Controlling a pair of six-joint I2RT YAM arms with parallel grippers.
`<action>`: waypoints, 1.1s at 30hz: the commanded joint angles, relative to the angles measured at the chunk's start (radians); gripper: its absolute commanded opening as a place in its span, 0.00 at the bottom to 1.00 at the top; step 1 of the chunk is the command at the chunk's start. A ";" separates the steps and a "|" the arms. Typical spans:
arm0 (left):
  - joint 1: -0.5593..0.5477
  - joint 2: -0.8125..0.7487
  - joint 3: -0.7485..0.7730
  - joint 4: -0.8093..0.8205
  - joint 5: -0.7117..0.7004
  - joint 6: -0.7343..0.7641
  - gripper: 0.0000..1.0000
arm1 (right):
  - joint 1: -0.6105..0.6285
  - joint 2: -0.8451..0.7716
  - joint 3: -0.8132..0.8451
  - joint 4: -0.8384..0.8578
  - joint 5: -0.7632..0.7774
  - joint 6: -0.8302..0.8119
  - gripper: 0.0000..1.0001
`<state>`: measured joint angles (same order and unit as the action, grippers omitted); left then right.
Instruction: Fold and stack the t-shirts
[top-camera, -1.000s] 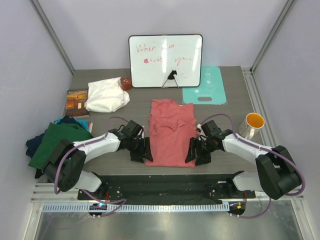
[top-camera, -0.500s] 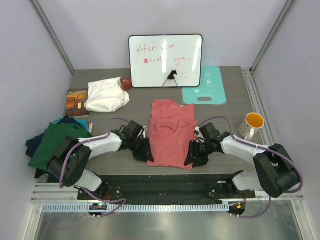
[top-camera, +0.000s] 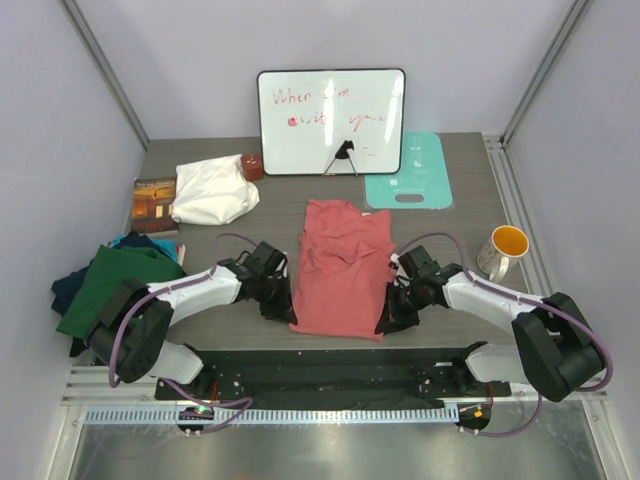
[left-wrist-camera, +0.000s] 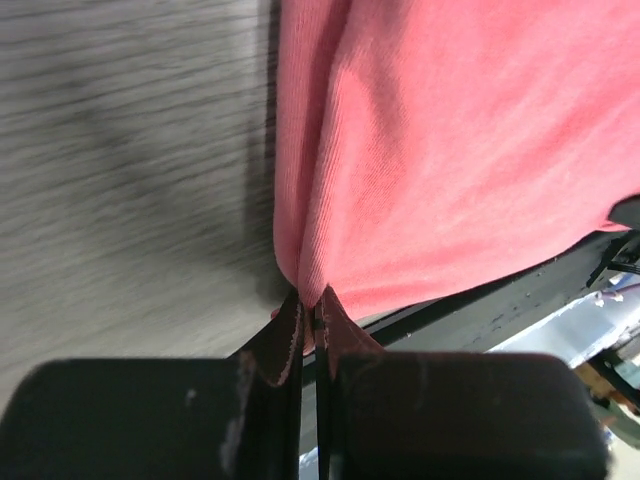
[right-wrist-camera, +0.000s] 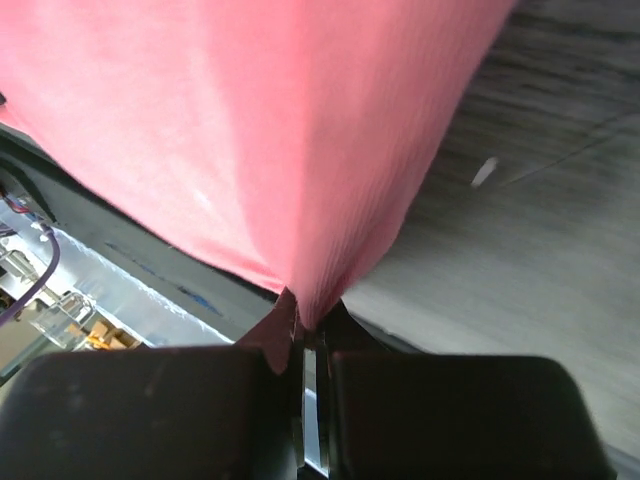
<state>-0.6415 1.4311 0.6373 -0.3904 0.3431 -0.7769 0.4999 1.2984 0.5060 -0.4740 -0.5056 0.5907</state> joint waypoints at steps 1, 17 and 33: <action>0.000 -0.075 0.084 -0.136 -0.102 0.045 0.00 | 0.005 -0.079 0.101 -0.113 0.064 0.004 0.01; 0.077 0.070 0.559 -0.306 -0.265 0.168 0.00 | -0.014 0.055 0.540 -0.241 0.137 -0.068 0.01; 0.147 0.583 1.283 -0.444 -0.334 0.289 0.01 | -0.238 0.358 0.917 -0.268 0.193 -0.160 0.01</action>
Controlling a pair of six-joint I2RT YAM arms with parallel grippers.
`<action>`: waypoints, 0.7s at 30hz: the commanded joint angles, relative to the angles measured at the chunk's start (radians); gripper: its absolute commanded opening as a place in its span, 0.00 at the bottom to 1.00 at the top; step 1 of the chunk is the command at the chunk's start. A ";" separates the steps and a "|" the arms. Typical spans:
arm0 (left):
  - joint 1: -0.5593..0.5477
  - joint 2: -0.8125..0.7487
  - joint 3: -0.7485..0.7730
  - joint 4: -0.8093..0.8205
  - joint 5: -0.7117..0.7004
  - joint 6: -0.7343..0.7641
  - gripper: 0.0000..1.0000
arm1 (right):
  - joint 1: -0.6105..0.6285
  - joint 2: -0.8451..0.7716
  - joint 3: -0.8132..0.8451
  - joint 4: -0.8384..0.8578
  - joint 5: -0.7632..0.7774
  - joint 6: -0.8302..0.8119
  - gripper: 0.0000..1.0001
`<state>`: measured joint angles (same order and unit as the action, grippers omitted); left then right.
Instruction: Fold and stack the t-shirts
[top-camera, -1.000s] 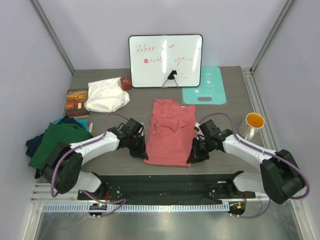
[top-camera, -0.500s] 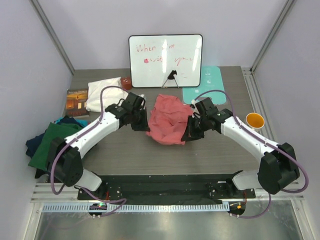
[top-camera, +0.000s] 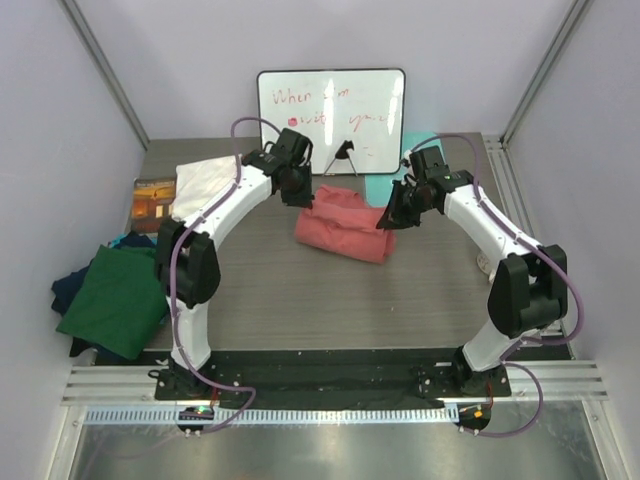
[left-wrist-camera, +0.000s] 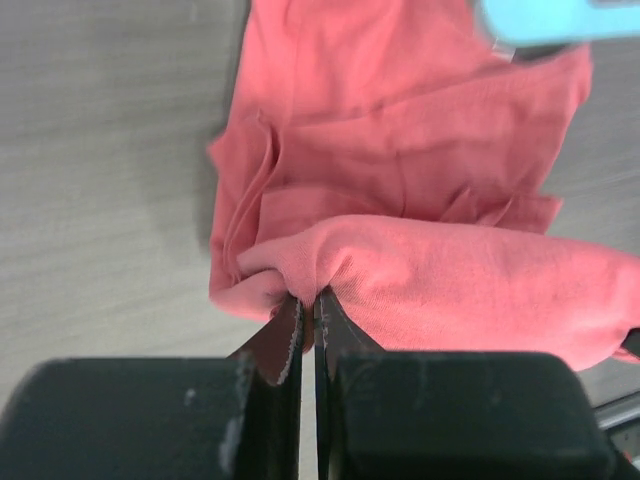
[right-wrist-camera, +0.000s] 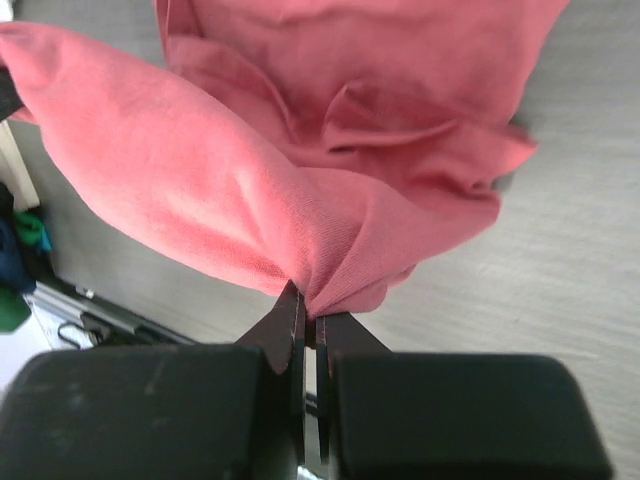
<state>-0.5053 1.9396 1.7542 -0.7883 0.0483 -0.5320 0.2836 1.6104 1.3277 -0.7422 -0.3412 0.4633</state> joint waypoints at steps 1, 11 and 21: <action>0.011 0.132 0.201 -0.060 -0.039 0.047 0.01 | -0.023 0.063 0.126 0.001 0.030 -0.032 0.01; 0.011 0.389 0.488 -0.045 -0.011 0.027 0.04 | -0.040 0.204 0.235 0.017 0.099 -0.045 0.01; 0.011 0.508 0.553 0.110 0.059 0.007 0.05 | -0.087 0.273 0.208 0.144 0.183 -0.032 0.01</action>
<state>-0.4988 2.4260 2.2387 -0.7799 0.0689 -0.5194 0.2195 1.8748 1.5173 -0.7025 -0.2195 0.4355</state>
